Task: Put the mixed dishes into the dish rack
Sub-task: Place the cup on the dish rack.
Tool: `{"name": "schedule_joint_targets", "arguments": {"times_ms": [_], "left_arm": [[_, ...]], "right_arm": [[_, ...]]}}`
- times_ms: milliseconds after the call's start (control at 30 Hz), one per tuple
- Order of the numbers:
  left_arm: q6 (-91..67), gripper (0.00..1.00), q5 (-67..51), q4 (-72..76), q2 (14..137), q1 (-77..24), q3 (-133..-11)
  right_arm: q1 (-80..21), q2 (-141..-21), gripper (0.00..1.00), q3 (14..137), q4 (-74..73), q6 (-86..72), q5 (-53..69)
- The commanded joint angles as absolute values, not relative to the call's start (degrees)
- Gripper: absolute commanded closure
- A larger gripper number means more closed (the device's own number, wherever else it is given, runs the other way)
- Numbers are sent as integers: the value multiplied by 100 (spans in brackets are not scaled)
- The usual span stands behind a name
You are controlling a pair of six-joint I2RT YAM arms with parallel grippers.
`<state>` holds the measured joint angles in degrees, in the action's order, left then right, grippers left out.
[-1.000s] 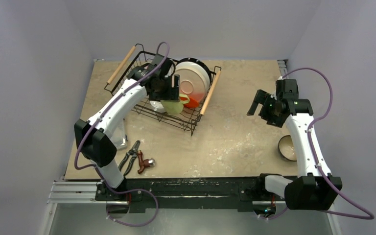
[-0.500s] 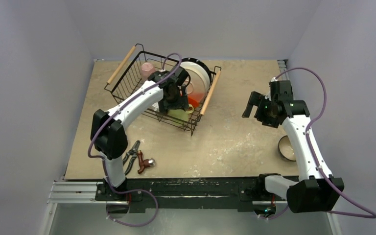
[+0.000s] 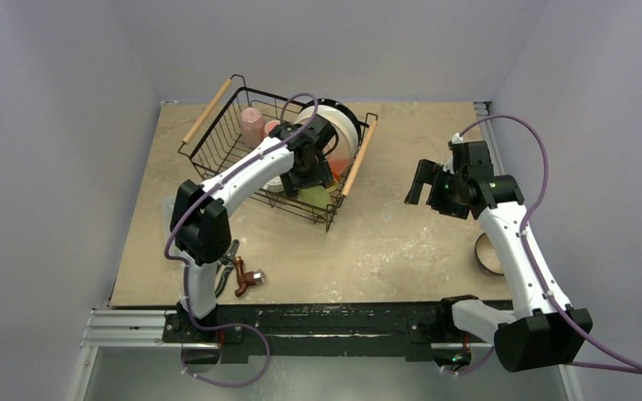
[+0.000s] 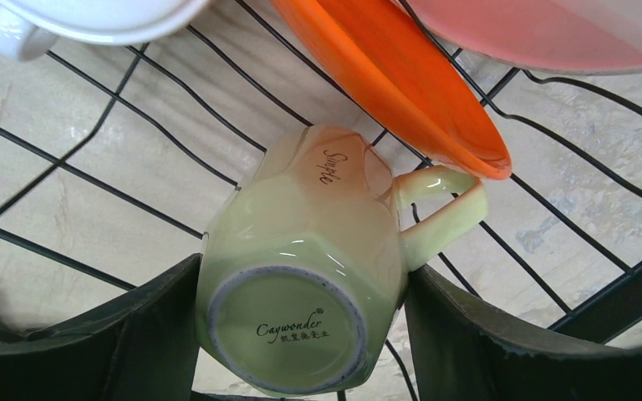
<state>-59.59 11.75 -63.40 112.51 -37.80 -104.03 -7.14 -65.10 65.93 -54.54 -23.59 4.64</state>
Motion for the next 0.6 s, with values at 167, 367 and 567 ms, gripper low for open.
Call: {"name": "schedule_joint_targets", "arguments": {"times_ms": [167, 367, 567], "left_arm": [[-6446, 100, 1192, -6517, 11456, -3976, -10696], [-6493, 99, 1171, -6506, 11661, -4052, -10707], [-6444, 65, 1111, -6542, 11685, -4095, -10726]], "right_arm": [[-751, -6213, 1, 6499, -5326, -2439, 442], [-755, -6177, 1, 6485, -5333, -2438, 440], [-749, -6169, 1, 6450, -5315, -2435, 431]]}}
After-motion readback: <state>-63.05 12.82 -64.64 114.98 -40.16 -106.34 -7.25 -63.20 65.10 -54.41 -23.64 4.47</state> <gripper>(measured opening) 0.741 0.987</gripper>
